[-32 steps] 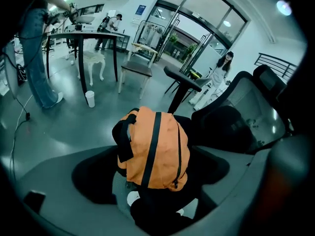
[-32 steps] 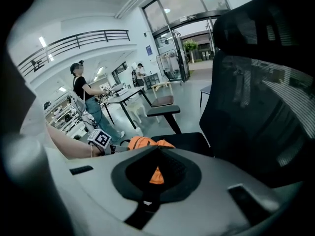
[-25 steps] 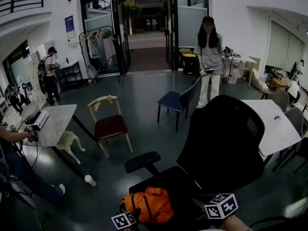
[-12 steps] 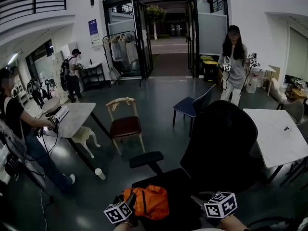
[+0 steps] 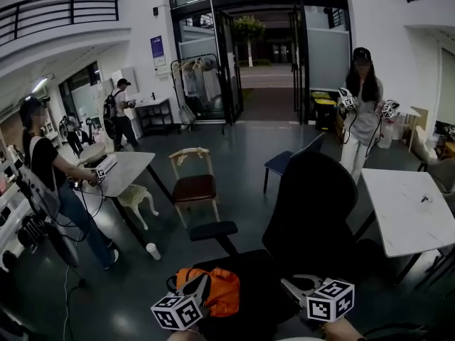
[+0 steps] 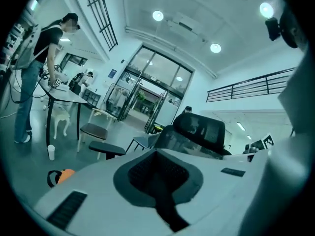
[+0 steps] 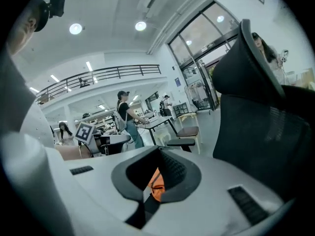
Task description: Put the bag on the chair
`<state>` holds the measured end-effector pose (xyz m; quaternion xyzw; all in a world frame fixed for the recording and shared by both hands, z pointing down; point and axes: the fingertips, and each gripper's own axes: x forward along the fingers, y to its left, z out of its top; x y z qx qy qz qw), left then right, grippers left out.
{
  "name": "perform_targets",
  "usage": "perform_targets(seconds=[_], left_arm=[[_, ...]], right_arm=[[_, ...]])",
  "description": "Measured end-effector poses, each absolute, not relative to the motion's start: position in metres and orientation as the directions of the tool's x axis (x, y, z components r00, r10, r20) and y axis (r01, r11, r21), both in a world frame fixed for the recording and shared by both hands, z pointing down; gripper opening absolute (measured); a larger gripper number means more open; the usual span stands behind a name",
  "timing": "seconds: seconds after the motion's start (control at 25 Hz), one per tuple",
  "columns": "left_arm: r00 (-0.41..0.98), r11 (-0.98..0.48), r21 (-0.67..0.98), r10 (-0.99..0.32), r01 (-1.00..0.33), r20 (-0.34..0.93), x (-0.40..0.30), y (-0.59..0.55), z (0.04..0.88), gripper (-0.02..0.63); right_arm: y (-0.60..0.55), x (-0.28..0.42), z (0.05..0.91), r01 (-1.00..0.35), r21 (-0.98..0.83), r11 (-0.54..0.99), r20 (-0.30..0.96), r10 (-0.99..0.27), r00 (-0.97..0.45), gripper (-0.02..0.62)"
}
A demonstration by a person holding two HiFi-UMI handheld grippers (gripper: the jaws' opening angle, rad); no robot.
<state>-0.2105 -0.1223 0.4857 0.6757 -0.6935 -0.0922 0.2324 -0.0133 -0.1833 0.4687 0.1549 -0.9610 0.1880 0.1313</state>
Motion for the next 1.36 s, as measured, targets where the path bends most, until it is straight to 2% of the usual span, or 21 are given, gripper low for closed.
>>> perform_targets(seconds=[0.64,1.36], left_arm=[[0.09,0.016,0.446,-0.972,-0.895,0.217,-0.056,-0.081,0.502,0.002],[0.051,0.099,0.476,-0.955,-0.874,0.292,-0.051,-0.053,0.524,0.002]], right_arm=[[-0.145,0.105,0.495,-0.329,-0.279,0.902,0.347,-0.224,-0.911,0.003],[-0.134,0.122,0.508,-0.345,-0.303,0.889,0.384,-0.217,-0.897,0.003]])
